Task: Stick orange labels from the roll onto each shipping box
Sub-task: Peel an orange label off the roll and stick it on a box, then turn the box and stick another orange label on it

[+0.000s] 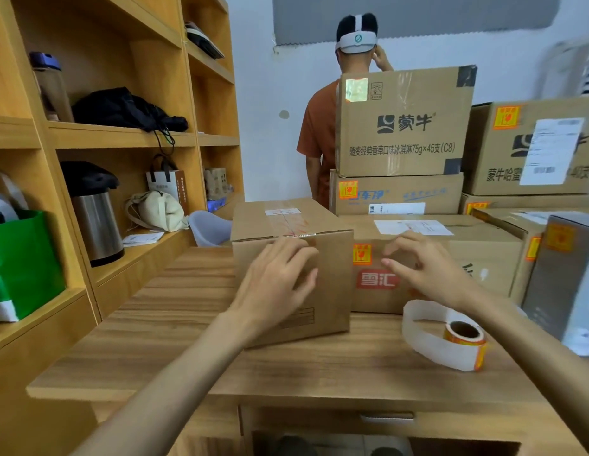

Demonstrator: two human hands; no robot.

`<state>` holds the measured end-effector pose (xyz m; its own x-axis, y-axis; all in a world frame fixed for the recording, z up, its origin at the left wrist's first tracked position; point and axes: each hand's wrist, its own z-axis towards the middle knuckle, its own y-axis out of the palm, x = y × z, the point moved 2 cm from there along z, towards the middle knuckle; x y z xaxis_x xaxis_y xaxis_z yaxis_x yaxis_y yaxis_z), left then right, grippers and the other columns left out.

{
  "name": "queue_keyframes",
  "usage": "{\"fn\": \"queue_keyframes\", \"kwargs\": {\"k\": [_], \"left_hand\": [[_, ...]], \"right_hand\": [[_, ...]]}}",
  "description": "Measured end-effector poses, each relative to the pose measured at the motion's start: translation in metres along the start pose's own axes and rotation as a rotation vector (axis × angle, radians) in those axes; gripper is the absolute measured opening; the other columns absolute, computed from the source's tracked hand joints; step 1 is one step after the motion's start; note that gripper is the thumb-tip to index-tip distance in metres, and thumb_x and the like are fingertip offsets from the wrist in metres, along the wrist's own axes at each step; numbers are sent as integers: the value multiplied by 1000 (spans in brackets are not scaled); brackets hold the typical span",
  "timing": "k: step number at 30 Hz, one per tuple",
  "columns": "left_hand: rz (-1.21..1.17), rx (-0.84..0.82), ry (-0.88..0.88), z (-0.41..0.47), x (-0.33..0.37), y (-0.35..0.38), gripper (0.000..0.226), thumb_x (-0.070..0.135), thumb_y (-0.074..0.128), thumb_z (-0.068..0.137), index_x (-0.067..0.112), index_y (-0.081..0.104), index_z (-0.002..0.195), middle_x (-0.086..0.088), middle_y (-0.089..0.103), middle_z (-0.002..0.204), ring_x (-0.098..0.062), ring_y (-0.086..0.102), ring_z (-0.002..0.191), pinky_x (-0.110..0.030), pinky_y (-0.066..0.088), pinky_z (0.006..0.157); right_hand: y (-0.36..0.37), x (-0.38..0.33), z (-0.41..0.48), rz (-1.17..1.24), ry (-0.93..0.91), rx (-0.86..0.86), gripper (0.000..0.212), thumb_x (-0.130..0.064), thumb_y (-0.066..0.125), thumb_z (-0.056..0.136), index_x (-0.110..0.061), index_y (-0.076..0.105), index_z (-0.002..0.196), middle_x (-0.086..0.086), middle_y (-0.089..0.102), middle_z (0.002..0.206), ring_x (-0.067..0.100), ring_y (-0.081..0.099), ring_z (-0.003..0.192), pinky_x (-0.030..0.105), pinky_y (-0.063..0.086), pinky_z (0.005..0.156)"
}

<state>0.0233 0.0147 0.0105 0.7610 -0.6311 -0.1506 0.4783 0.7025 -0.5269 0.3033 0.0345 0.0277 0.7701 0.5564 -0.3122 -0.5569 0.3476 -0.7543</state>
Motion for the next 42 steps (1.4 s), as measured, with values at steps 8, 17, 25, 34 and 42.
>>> {"fn": "queue_keyframes", "kwargs": {"k": [8,17,25,34,42], "left_hand": [[-389,-509,-42,2,105,117,36,42,52,95,22,57,126,6,52,121,-21,61,101,-46,56,78],[-699,-628,-225,13,157,166,24,31,67,95,23,63,117,6,56,116,-11,55,96,-32,48,82],[-698,-676,-288,11,148,162,9,25,65,97,22,68,89,8,63,91,-6,56,85,-24,45,73],[-582,-699,-296,-3,96,149,9,32,65,97,27,67,89,11,61,92,-7,57,86,-36,52,79],[-345,-754,-190,1,94,142,30,27,57,101,25,59,130,8,56,129,-21,60,112,-40,50,92]], "right_hand": [[-37,62,-76,-118,258,-246,6,-34,68,91,-29,66,89,-14,60,80,-4,54,71,17,40,59],[-29,107,-125,-49,298,-318,18,-27,77,85,-32,72,102,-21,66,98,-18,52,79,10,34,66],[-12,108,-131,-23,363,-272,22,-18,70,88,-27,69,108,-15,64,105,-13,52,81,10,39,66],[17,89,-125,-106,359,-208,26,-41,69,89,-26,67,111,-14,63,110,4,58,96,29,52,82],[24,81,-122,35,358,-218,17,-28,68,93,-23,67,109,-13,60,104,-3,54,85,10,40,67]]}}
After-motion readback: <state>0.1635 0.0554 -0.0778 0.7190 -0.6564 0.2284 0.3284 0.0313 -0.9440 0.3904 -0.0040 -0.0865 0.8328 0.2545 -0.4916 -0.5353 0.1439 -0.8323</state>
